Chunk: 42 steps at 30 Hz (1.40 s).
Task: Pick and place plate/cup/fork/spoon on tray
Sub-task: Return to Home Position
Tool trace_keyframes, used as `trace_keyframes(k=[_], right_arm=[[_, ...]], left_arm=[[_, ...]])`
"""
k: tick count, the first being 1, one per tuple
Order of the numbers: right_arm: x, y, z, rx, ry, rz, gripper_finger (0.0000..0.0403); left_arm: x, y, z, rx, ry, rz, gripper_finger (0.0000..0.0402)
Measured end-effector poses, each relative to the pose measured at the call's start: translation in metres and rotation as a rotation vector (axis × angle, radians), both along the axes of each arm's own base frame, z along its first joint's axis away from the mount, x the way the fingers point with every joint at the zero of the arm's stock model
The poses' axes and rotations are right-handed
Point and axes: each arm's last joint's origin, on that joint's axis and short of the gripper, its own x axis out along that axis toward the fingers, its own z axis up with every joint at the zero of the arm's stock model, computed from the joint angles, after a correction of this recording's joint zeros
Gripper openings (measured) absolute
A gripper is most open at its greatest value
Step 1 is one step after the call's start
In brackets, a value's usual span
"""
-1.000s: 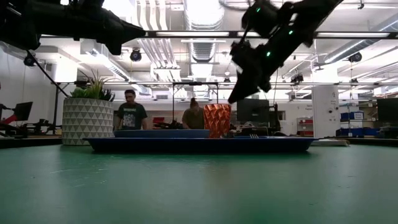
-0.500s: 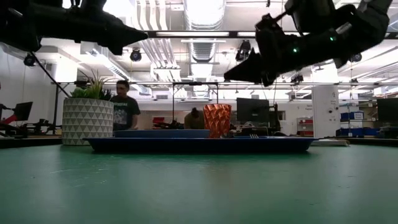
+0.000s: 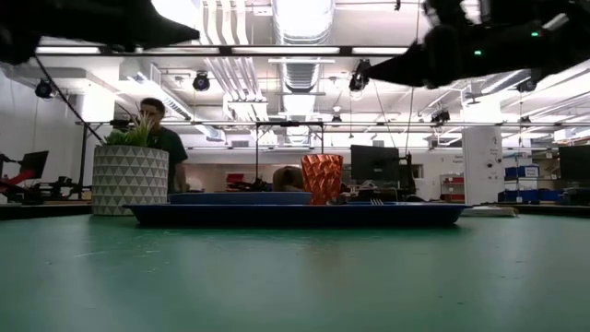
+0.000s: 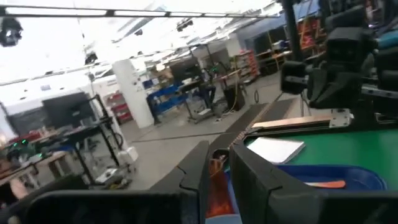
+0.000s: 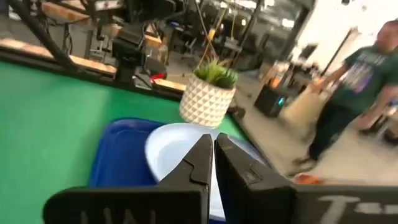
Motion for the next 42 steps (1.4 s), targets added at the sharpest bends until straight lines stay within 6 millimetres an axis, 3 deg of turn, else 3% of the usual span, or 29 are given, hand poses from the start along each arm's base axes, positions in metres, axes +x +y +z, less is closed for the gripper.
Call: trace_keyframes(k=[5,14,18,25,35,42], right_arm=[[-0.036,-0.012,0.007,-0.085,-0.074,-0.052,0.0009],[-0.081,-0.024,0.010,-0.053,-0.249,0.002,0.0009],[-0.091,-0.022,0.009,-0.039,-0.266,0.017,0.0009],[-0.110,-0.020,0.020,-0.059,-0.308,0.015,0.0009],[-0.130,-0.017,0.025,-0.091,-0.355,0.011,0.0009],[-0.137,-0.016,0.023,-0.124,-0.351,0.007,0.0009]], left_arm=[[-0.032,-0.005,0.008,-0.066,0.009,-0.066,0.0044],[-0.057,-0.001,-0.019,-0.386,0.154,-0.384,0.0044],[-0.059,-0.002,-0.023,-0.367,0.206,-0.440,0.0044],[-0.076,0.009,-0.006,-0.352,0.165,-0.432,0.0044],[-0.099,0.020,-0.022,-0.399,0.026,-0.454,0.0044],[-0.095,0.019,-0.031,-0.397,0.061,-0.438,0.0044]])
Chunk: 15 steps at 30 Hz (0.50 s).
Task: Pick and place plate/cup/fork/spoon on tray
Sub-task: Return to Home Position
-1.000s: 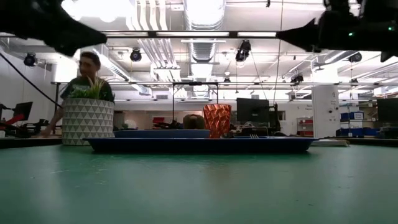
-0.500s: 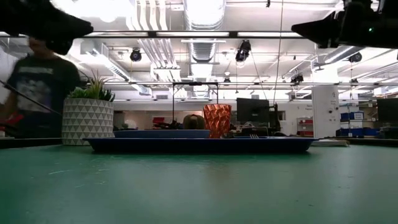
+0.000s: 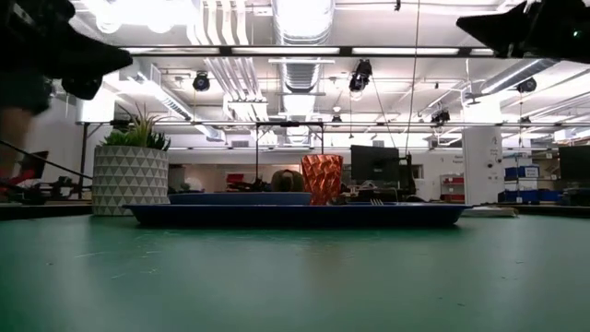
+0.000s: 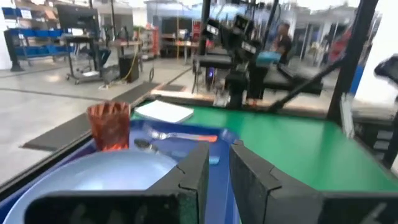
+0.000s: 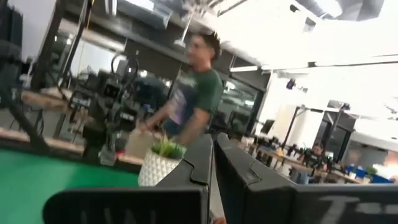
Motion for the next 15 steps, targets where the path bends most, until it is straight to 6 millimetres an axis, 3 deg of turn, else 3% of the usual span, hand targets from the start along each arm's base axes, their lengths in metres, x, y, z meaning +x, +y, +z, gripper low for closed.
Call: trace_keyframes(k=[15], right_arm=[[-0.012,0.003,-0.010,-0.038,0.068,0.032,0.0009]], left_arm=[[0.006,-0.002,-0.029,0.019,0.044,0.004,0.0044]])
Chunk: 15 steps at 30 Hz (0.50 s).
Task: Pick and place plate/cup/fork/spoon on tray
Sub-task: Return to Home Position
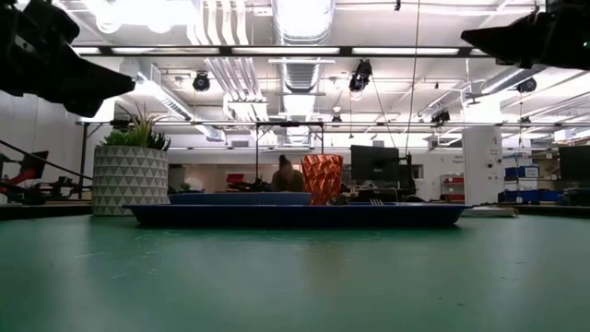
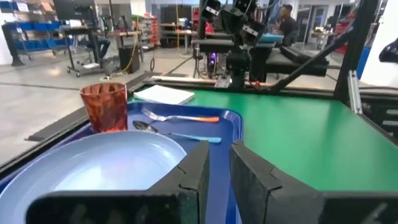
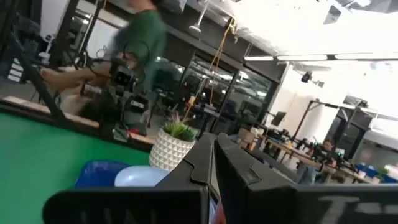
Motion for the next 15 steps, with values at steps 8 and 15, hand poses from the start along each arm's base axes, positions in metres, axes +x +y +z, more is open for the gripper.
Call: trace_keyframes(k=[8,15], right_arm=[[0.004,0.003,-0.009,-0.060,0.045,0.107,0.0009],[0.010,0.003,-0.033,0.024,0.107,0.142,0.0009]], left_arm=[[0.002,-0.001,-0.001,-0.005,-0.019,0.001,0.0044],[0.003,-0.001,-0.003,0.001,-0.003,0.001,0.0044]])
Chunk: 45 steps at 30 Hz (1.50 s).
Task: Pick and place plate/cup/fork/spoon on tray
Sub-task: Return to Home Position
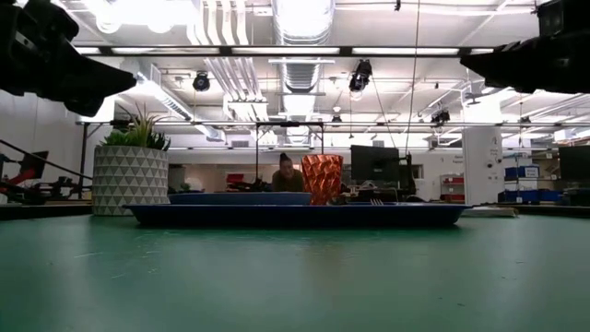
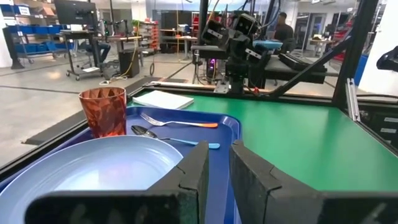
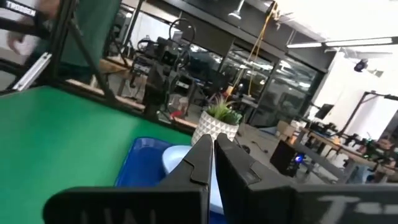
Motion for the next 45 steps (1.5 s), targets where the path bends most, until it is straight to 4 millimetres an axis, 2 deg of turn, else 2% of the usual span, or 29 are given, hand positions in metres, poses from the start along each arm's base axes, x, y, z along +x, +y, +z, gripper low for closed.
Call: trace_keyframes(k=[16,24,45], right_arm=[[0.001,0.000,-0.002,0.102,0.013,0.009,0.0009],[0.001,0.000,-0.002,0.104,0.015,0.007,0.0009],[0.001,0.000,-0.002,0.096,0.016,0.005,0.0009]], left_arm=[[0.005,-0.002,-0.005,0.033,0.058,-0.001,0.0044],[0.008,-0.003,-0.003,0.015,0.022,0.000,0.0044],[0.012,-0.005,-0.012,0.043,0.089,-0.001,0.0044]])
